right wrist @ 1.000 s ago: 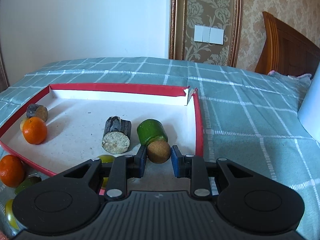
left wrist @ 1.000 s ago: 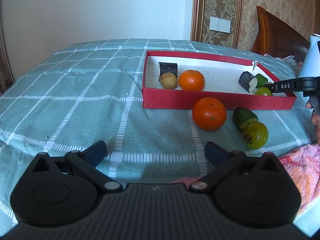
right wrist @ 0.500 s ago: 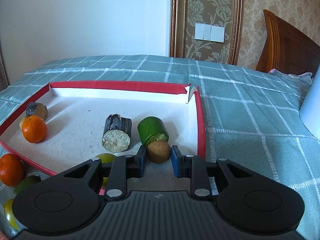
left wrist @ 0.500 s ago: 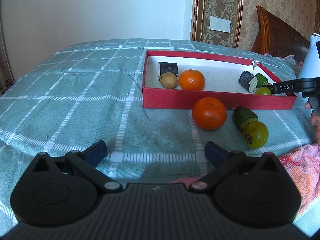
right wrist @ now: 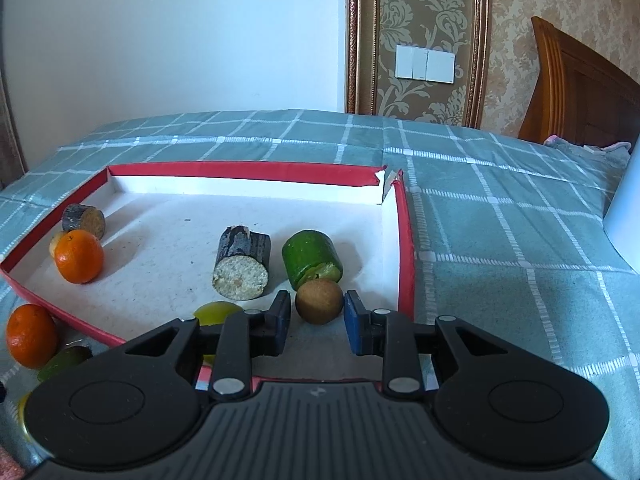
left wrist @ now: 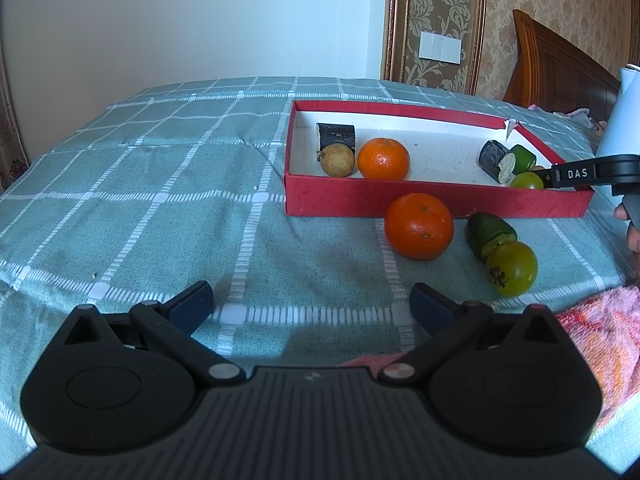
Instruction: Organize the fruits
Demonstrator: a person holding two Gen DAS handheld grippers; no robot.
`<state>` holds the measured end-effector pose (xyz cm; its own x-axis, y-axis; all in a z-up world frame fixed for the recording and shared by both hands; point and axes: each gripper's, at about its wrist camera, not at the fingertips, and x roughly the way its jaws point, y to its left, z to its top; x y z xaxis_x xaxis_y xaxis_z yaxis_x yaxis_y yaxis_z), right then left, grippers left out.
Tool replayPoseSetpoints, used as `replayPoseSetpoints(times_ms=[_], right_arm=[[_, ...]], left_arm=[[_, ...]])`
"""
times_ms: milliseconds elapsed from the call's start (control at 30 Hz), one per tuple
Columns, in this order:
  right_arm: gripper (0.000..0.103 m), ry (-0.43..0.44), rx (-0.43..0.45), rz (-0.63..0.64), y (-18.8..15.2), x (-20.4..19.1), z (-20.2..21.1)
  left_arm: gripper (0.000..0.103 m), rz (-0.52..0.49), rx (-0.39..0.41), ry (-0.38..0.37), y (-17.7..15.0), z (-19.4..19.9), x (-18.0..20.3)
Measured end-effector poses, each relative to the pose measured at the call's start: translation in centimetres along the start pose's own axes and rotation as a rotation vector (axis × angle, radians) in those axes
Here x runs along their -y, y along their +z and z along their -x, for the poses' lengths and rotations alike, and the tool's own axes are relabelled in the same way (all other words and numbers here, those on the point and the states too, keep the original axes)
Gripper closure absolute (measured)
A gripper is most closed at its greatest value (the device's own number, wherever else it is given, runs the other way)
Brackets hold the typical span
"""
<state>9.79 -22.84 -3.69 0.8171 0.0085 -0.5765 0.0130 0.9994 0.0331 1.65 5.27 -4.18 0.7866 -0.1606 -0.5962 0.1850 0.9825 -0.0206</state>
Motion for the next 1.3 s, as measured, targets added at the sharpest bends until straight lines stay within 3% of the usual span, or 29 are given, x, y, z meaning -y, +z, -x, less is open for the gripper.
replayPoseSetpoints(times_ms=[67, 200, 667, 833, 900, 1300], right_arm=[[0.070, 0.008, 0.003, -0.001, -0.1, 0.0, 0.3], [0.036, -0.019, 0.053, 0.020, -0.4, -0.5, 1.5], [0.036, 0.029, 0.096, -0.035, -1.5, 0.3, 4.1], [0.028, 0.054, 0.136, -0.071, -2.7, 0.4, 6.1], [0.024, 0.056, 0.153, -0.072, -3.0, 0.2, 6.6], [0.024, 0.042, 0.141, 0.000, -3.4, -1.2, 6.4]], left_arm=[[0.000, 0.000, 0.000, 0.000, 0.0, 0.0, 0.1], [0.000, 0.000, 0.000, 0.000, 0.0, 0.0, 0.0], [0.000, -0.001, 0.000, 0.002, 0.0, 0.1, 0.1], [0.000, -0.002, 0.000, 0.004, 0.0, 0.0, 0.1], [0.000, -0.002, 0.002, 0.007, -0.1, 0.1, 0.1], [0.000, -0.017, 0.023, 0.000, 1.1, 0.1, 2.3]])
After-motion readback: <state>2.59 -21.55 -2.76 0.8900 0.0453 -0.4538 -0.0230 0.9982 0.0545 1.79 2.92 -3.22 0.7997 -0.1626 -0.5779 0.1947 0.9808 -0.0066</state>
